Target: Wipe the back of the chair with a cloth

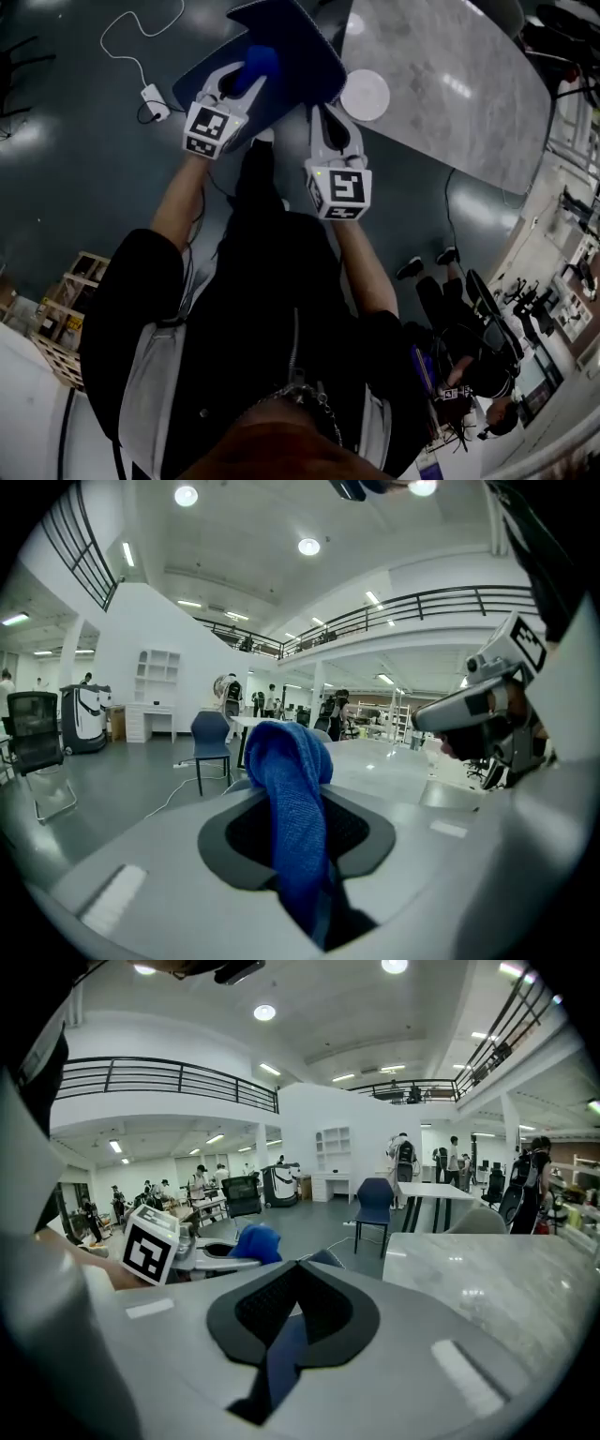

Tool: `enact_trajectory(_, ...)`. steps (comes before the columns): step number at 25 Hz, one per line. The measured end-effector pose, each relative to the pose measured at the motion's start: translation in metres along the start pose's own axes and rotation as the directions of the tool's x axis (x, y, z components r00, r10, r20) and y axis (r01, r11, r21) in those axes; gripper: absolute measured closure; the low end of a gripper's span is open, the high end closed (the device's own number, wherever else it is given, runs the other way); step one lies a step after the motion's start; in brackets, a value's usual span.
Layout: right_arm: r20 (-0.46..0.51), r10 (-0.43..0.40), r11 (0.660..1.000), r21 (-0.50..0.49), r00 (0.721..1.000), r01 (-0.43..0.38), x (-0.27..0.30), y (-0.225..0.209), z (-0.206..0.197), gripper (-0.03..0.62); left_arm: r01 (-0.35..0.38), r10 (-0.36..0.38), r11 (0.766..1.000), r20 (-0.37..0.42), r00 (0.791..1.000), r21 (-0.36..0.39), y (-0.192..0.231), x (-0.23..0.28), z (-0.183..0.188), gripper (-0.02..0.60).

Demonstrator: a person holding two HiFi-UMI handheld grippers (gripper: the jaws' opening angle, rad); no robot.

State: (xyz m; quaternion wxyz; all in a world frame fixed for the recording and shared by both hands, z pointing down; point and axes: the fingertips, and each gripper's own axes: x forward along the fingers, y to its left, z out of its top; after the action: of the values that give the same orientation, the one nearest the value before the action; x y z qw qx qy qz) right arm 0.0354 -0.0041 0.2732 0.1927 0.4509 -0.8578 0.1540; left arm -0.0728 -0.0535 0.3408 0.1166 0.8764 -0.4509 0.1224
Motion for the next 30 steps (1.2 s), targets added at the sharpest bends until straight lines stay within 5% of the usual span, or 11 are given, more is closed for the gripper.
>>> enact_trajectory(11, -0.1, -0.003, 0.999, -0.036, 0.995, -0.001, 0.056, -0.005, -0.017, 0.599, -0.053, 0.05, 0.993, 0.03, 0.998, 0.109, 0.073, 0.07, -0.029, 0.479)
enact_trajectory(21, -0.152, -0.071, 0.997, -0.022, 0.986, 0.069, 0.065, -0.025, -0.035, 0.599, -0.085, 0.08, 0.992, 0.057, 0.995, 0.09, 0.108, 0.125, -0.045, 0.479)
enact_trajectory(30, -0.229, -0.147, 0.988, 0.017, 0.962, 0.155, 0.051, -0.041, -0.071, 0.599, -0.144, 0.144, 0.99, 0.044, 0.989, -0.007, 0.127, 0.153, -0.057, 0.482)
